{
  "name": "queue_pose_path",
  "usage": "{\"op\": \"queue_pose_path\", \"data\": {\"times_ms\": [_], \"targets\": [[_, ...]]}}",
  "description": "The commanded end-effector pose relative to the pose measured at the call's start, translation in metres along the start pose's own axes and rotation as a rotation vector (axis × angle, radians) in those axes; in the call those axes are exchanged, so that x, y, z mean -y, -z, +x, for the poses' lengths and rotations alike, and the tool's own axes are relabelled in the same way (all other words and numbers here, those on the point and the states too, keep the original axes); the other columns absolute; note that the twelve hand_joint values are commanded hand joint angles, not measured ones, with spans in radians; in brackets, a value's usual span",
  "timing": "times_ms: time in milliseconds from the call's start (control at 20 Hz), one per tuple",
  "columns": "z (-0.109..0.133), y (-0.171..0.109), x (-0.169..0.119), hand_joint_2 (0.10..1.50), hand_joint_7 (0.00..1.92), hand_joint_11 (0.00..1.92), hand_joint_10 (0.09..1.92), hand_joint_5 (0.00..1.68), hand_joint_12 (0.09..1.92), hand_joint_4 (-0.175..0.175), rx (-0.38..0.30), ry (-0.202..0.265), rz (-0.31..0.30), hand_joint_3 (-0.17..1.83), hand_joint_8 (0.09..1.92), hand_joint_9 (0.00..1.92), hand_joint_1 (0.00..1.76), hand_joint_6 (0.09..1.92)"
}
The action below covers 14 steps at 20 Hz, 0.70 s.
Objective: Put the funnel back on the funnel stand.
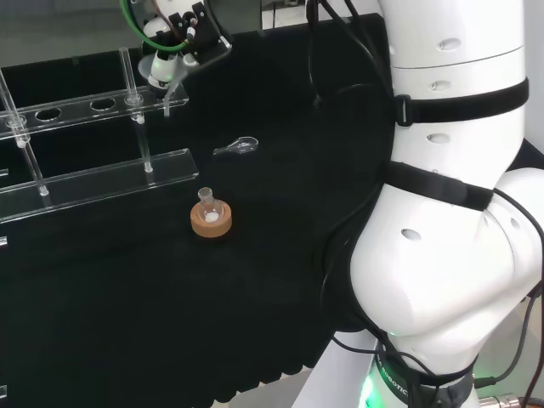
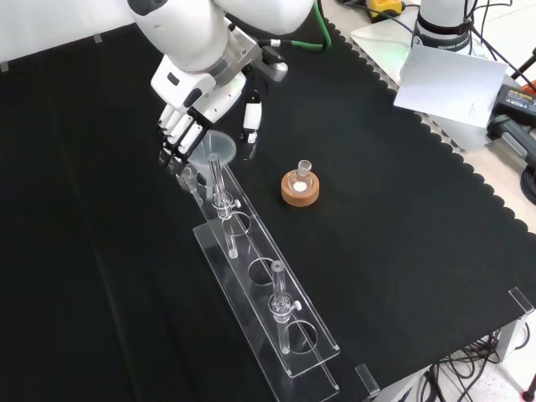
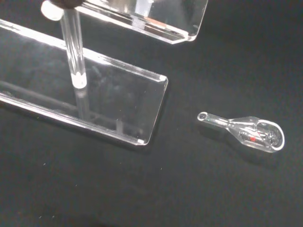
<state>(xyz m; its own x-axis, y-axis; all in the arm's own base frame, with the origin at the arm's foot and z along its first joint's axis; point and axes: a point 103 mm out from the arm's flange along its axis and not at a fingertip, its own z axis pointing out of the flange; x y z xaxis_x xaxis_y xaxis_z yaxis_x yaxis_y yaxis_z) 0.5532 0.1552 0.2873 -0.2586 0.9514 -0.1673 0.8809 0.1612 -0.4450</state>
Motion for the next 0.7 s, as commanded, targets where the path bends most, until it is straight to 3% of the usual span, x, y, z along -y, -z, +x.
{"op": "queue_pose_path", "data": {"times_ms": [50,350,700], "targets": [[0.008,0.002,0.018,0.86,0.0,0.07,0.65,0.02,1.54,-0.008,0.001,-0.005,0.011,-0.16,0.09,0.01,0.57,0.09],[0.008,0.008,0.054,0.83,0.0,0.01,0.59,0.0,1.56,-0.004,0.0,-0.042,-0.043,-0.15,0.09,0.0,0.55,0.09],[-0.004,0.004,0.111,0.83,0.03,0.05,0.75,0.03,1.56,-0.019,-0.038,-0.104,-0.102,-0.12,0.09,0.0,0.54,0.09]]}}
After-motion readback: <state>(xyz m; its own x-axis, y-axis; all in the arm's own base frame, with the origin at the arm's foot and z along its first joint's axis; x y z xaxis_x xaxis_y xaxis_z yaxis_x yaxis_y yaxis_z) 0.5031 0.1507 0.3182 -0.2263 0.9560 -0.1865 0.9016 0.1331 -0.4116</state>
